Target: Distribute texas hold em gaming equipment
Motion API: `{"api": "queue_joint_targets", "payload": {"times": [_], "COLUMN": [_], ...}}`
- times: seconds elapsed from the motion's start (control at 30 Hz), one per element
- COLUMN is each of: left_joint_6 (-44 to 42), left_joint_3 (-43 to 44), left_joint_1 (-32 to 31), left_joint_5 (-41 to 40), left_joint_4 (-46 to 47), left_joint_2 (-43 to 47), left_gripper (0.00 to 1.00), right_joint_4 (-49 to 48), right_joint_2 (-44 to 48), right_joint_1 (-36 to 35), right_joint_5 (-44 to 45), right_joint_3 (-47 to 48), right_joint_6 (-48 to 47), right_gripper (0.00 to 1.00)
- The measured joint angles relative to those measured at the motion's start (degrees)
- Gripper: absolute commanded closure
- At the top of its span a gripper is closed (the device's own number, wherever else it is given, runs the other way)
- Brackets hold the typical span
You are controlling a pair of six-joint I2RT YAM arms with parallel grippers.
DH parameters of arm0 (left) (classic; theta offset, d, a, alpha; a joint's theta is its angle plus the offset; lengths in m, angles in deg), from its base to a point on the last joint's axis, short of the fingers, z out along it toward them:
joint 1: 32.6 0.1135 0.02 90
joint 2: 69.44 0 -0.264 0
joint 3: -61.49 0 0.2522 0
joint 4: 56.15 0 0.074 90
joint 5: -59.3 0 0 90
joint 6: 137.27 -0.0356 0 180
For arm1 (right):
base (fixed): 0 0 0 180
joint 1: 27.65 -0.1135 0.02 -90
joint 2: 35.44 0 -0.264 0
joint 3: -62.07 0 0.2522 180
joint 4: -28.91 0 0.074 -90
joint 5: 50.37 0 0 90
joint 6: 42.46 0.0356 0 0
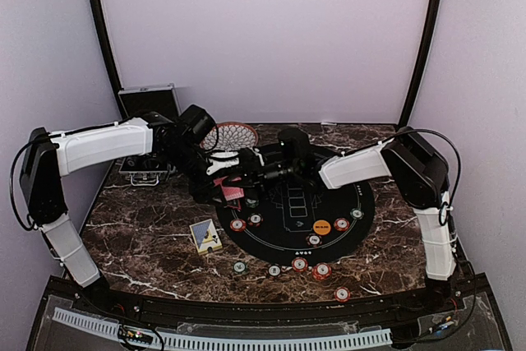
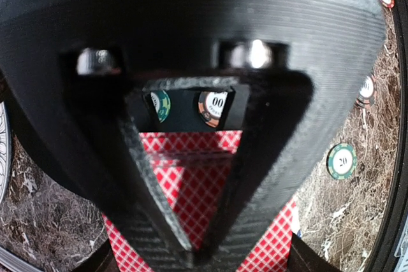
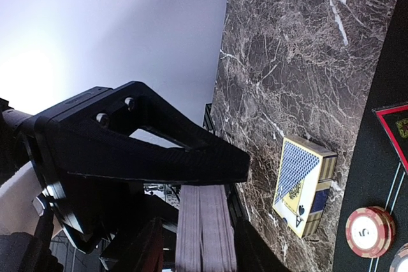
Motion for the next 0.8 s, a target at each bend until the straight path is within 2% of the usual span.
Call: {"api": "queue_joint_targets", "payload": {"times": [0.37,0.8], "left_joint_6": [0.0,0.0], "left_joint_3": [1.1,2.1], "left_joint_1": [0.0,0.0], "left_joint_5": [0.2,0.8], "left_joint_4": [-1.7,-3.5], "left_joint_2": [-0.9,-0.9], "left_gripper": [0.67,0.69], "right_joint_4": [1.0,12.8], "right_joint_2": [0.0,0.0], "right_joint_1": [-0.2,-0.2], "right_joint_5": [0.0,0.5], "right_joint_3": [1.6,3.3], "right_joint_6": [-0.9,-9.3], "right_gripper": [0.52,0.51]}}
